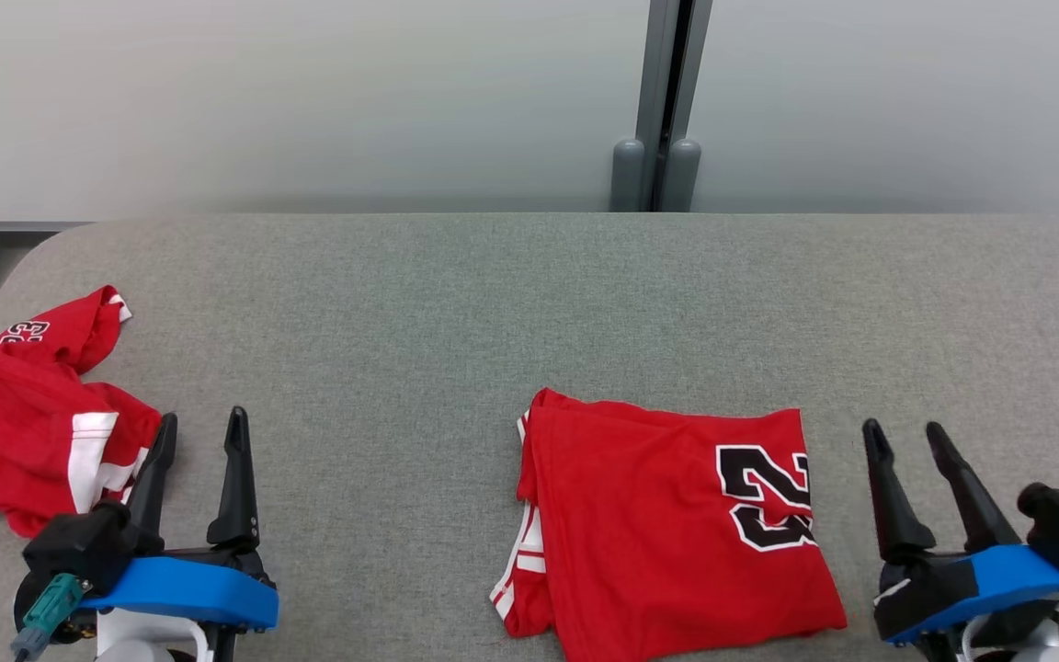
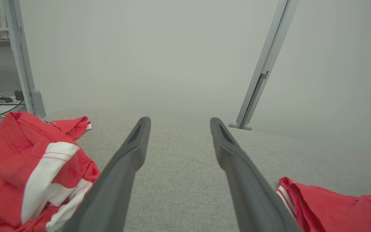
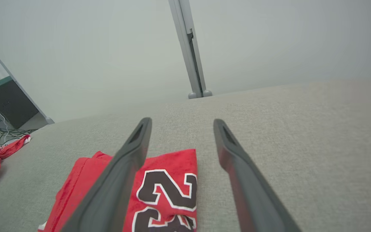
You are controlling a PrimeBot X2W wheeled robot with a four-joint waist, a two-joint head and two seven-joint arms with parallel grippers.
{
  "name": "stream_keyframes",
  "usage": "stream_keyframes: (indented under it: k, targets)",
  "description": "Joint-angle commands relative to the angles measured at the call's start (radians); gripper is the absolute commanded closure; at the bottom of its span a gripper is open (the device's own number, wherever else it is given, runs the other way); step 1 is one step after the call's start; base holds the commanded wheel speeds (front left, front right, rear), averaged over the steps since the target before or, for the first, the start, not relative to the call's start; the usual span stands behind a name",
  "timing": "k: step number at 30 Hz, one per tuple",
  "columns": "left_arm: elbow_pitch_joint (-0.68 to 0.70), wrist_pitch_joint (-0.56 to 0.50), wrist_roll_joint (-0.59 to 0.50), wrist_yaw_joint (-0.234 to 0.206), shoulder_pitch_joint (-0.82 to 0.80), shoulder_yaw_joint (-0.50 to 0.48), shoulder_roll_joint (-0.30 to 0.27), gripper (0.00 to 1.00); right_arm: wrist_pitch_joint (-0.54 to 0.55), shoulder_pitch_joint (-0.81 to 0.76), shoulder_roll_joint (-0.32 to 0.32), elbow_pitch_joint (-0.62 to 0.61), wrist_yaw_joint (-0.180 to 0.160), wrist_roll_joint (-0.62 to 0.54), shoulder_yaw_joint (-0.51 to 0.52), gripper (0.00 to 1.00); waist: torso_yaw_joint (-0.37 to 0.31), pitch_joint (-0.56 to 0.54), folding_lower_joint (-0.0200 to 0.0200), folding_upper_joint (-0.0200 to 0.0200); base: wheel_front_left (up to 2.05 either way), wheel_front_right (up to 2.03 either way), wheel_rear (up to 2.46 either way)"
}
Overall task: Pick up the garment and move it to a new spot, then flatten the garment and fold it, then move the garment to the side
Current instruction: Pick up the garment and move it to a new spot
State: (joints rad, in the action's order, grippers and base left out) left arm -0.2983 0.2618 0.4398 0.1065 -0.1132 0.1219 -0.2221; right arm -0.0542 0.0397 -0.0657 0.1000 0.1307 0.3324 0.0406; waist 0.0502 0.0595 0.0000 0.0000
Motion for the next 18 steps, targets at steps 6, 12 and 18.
stream_keyframes:
  k: [6, 12, 18]
  targets:
    - [0.001, 0.004, -0.017, 0.004, 0.032, -0.02, 0.015, 0.0, 0.02, -0.061, 0.009, -0.027, 0.0, -0.044, 0.063, 0.0, -0.012, -0.032, 0.0, 0.0, 0.0, 0.0, 0.0]
    - [0.001, 0.004, -0.032, 0.006, 0.061, -0.034, 0.023, 0.0, 0.045, -0.093, 0.013, -0.047, 0.0, -0.036, 0.074, 0.0, -0.023, -0.059, 0.0, 0.0, 0.0, 0.0, 0.0]
    - [0.006, 0.004, -0.044, 0.01, 0.076, -0.043, 0.032, 0.0, 0.066, -0.105, 0.015, -0.074, 0.0, -0.038, 0.075, 0.0, -0.031, -0.062, 0.0, 0.0, 0.0, 0.0, 0.0]
